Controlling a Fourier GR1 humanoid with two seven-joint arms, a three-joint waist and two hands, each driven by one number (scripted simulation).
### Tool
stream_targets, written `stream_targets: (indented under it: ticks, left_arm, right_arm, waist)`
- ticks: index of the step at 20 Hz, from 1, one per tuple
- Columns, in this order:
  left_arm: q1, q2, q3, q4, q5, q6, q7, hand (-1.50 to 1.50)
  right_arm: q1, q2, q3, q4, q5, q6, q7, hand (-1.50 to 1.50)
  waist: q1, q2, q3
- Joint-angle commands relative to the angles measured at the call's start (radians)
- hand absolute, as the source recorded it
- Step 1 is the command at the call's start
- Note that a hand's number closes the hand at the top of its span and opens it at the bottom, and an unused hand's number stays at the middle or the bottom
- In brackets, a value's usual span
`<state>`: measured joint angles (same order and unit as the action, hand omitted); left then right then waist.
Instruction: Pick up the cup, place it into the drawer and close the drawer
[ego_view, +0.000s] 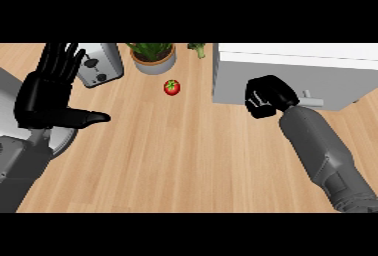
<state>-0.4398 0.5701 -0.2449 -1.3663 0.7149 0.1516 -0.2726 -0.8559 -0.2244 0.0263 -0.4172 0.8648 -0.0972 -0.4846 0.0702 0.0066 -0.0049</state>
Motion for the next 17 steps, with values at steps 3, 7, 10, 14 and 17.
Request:
stream_targets:
  ticks: [3, 7, 10, 14, 17]
  left_arm:
    - [0.008, -0.017, -0.012, -0.027, -0.001, -0.024, -0.002, -1.5]
    - [0.017, -0.021, -0.01, -0.014, -0.002, -0.047, -0.016, -1.5]
    - [0.056, -0.034, -0.031, -0.018, -0.009, -0.057, -0.029, -1.5]
    - [0.025, -0.024, -0.024, -0.008, -0.008, -0.077, -0.02, -1.5]
    - [0.022, -0.03, -0.024, 0.005, -0.009, -0.072, -0.012, -1.5]
  right_arm:
    - [-0.094, -0.076, -0.08, 0.135, -0.033, 0.018, 0.03, 1.5]
    - [-0.114, -0.1, -0.101, 0.138, -0.053, 0.041, 0.015, 1.5]
    - [-0.117, -0.121, -0.125, 0.123, -0.076, 0.045, -0.01, 1.5]
    - [-0.118, -0.123, -0.144, 0.121, -0.095, 0.049, -0.035, 1.5]
    - [-0.12, -0.122, -0.14, 0.123, -0.088, 0.048, -0.041, 1.5]
  waist:
    - [0.036, 0.036, 0.009]
    - [0.042, 0.04, 0.009]
    - [0.06, 0.045, 0.009]
    - [0.052, 0.048, 0.009]
    - [0.052, 0.049, 0.009]
